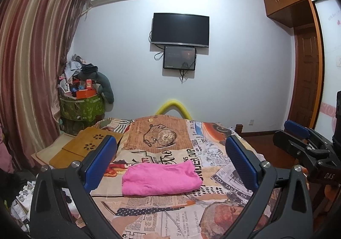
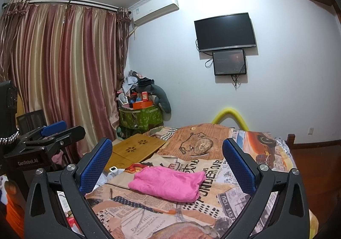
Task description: Fold small clothes
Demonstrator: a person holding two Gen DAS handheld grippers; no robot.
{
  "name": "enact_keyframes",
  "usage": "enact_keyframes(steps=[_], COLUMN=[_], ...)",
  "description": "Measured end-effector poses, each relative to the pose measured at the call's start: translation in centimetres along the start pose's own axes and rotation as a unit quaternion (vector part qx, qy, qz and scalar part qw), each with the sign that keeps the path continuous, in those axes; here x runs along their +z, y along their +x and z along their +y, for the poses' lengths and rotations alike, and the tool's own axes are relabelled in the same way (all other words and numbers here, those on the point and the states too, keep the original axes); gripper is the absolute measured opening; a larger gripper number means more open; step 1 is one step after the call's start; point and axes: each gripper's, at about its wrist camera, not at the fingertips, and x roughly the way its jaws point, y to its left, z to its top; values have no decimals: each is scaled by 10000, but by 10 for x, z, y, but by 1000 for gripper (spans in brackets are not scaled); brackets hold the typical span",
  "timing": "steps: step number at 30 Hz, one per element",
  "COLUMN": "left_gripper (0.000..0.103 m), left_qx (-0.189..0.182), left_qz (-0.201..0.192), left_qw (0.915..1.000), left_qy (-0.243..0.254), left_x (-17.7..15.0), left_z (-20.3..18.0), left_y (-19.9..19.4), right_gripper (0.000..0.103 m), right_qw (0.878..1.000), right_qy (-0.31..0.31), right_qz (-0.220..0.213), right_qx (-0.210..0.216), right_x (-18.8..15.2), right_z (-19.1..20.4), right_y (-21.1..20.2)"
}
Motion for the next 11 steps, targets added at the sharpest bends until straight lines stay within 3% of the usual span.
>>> enact_keyframes(steps=[11], left_gripper=[103], left_qx=[-94], left_qz=[27], left_qw=[10000], left_qy=[-6], left_x=[-1], left_z=[4], left_y=[3], right_gripper=[102], right_qw=[10000], right_qy=[21], right_qz=[59], right_qx=[-20], right_x=[-1], right_z=[0], right_y=[3])
